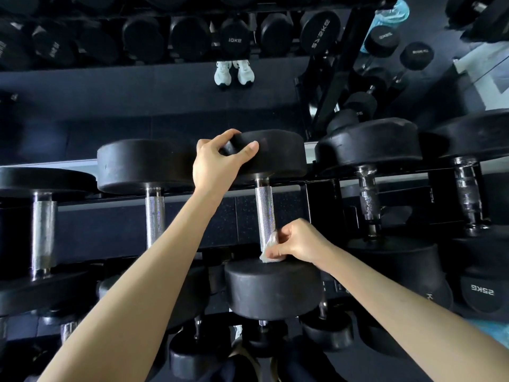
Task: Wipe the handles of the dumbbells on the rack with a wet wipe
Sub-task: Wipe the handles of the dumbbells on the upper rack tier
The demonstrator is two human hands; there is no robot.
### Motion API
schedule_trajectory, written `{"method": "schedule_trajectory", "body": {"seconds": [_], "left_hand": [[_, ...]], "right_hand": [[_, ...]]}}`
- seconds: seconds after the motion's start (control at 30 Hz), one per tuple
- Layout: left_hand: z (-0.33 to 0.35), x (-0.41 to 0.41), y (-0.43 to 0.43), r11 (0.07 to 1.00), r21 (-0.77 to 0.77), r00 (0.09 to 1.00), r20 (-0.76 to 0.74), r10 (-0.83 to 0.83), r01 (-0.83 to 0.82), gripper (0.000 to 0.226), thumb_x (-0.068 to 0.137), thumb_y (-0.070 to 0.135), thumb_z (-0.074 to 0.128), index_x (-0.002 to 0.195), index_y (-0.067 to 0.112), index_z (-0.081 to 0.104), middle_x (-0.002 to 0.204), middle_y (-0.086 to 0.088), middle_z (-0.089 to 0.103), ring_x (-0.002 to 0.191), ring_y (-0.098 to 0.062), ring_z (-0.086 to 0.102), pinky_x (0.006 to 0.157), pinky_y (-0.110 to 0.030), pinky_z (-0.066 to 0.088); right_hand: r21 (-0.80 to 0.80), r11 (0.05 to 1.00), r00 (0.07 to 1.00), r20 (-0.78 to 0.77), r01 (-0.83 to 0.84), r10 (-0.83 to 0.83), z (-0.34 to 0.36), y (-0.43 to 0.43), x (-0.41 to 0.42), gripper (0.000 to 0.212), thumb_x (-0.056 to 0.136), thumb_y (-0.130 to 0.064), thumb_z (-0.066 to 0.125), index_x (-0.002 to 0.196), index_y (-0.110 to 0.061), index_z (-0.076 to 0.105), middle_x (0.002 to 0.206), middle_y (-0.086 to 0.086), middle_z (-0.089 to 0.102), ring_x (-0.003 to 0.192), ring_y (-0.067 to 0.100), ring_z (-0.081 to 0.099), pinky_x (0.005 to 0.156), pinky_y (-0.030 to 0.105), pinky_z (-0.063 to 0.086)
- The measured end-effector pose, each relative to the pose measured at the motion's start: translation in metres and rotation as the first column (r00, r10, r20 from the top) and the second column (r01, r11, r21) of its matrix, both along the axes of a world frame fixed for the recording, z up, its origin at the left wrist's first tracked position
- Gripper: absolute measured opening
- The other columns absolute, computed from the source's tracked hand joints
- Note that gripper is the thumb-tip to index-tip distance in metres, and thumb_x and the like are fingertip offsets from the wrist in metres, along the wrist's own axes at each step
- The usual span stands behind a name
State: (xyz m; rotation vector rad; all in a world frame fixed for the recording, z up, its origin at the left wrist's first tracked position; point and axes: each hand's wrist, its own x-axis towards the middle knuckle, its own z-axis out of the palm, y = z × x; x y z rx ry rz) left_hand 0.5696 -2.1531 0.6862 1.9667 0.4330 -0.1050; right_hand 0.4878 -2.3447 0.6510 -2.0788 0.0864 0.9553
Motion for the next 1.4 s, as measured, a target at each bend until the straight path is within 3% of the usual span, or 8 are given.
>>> {"method": "schedule_trajectory", "body": {"seconds": [0.23,0.33,0.57,0.67,0.83,1.0,1.13,1.4], "left_hand": [[0.0,0.002,0.002,1.0,-0.006,1.0,-0.013,-0.028,0.028,0.055,0.056,0.074,0.065,0.101,0.043,0.065,0.107,-0.007,0.063,0.087,-0.017,0.066,0.078,-0.038,0.058],[-0.001,0.002,0.002,1.0,-0.014,1.0,-0.008,-0.019,0.019,0.053,0.055,0.074,0.066,0.1,0.044,0.065,0.107,-0.007,0.063,0.087,-0.017,0.066,0.077,-0.039,0.058],[0.001,0.001,0.002,0.999,-0.029,1.0,-0.008,-0.018,0.018,0.054,0.055,0.073,0.067,0.1,0.044,0.065,0.107,-0.011,0.063,0.088,-0.017,0.067,0.078,-0.038,0.058],[0.002,0.001,0.002,1.0,-0.008,1.0,-0.011,-0.021,0.021,0.053,0.055,0.073,0.066,0.099,0.044,0.065,0.107,-0.011,0.062,0.089,-0.019,0.066,0.079,-0.04,0.058],[0.005,0.004,0.002,1.0,-0.023,1.0,-0.027,-0.015,0.015,0.048,0.054,0.071,0.067,0.094,0.045,0.066,0.106,-0.008,0.063,0.09,-0.019,0.065,0.079,-0.041,0.057],[0.001,0.003,0.002,0.999,-0.043,1.0,-0.012,0.016,-0.016,0.056,0.051,0.072,0.069,0.098,0.042,0.067,0.108,-0.006,0.063,0.092,-0.018,0.065,0.08,-0.04,0.057],[0.003,0.003,0.0,0.999,-0.034,0.999,-0.025,0.025,-0.026,0.054,0.051,0.071,0.068,0.097,0.043,0.066,0.108,-0.004,0.063,0.092,-0.016,0.065,0.081,-0.039,0.057],[0.005,0.003,0.001,1.0,-0.012,0.999,-0.031,0.01,-0.01,0.054,0.051,0.072,0.067,0.098,0.045,0.065,0.109,-0.002,0.062,0.091,-0.015,0.065,0.081,-0.038,0.057]], "right_hand": [[0.034,0.923,0.912,0.145,0.384,-0.385,-0.008,0.032,0.006,0.034,0.067,-0.016,0.08,0.053,-0.001,0.053,0.057,0.013,0.056,0.059,0.023,0.057,0.069,0.043,0.052],[0.027,0.889,0.853,0.271,0.457,-0.447,-0.006,0.041,0.007,0.044,0.071,-0.025,0.08,0.05,-0.006,0.046,0.051,0.006,0.047,0.052,0.018,0.044,0.052,0.029,0.037],[-0.238,0.921,0.868,0.467,0.309,-0.171,0.013,0.067,0.029,0.034,0.096,-0.036,0.049,0.091,-0.004,0.059,0.084,0.009,0.063,0.08,0.022,0.059,0.064,0.024,0.035],[-0.192,0.88,0.819,0.491,0.434,-0.297,0.013,0.073,0.042,0.042,0.092,-0.041,0.054,0.092,0.001,0.061,0.092,0.016,0.067,0.089,0.027,0.063,0.071,0.026,0.038],[0.278,0.718,0.725,0.097,0.638,-0.682,-0.001,0.053,0.051,0.027,0.077,-0.023,0.076,0.077,0.0,0.063,0.077,0.01,0.066,0.074,0.016,0.059,0.071,0.03,0.049],[0.526,0.55,0.761,-0.459,0.649,-0.459,-0.011,0.025,0.062,0.01,0.09,-0.017,0.057,0.092,-0.009,0.064,0.089,0.008,0.072,0.092,0.026,0.067,0.094,0.037,0.05],[0.555,0.441,0.706,-0.608,0.705,-0.363,-0.025,0.027,0.06,0.046,0.08,-0.031,0.056,0.11,0.003,0.058,0.1,0.016,0.071,0.094,0.024,0.068,0.097,0.038,0.048],[0.584,0.365,0.687,-0.655,0.725,-0.316,-0.03,0.03,0.059,0.045,0.086,-0.034,0.05,0.107,0.006,0.056,0.095,0.013,0.072,0.088,0.021,0.069,0.096,0.04,0.05]]}}
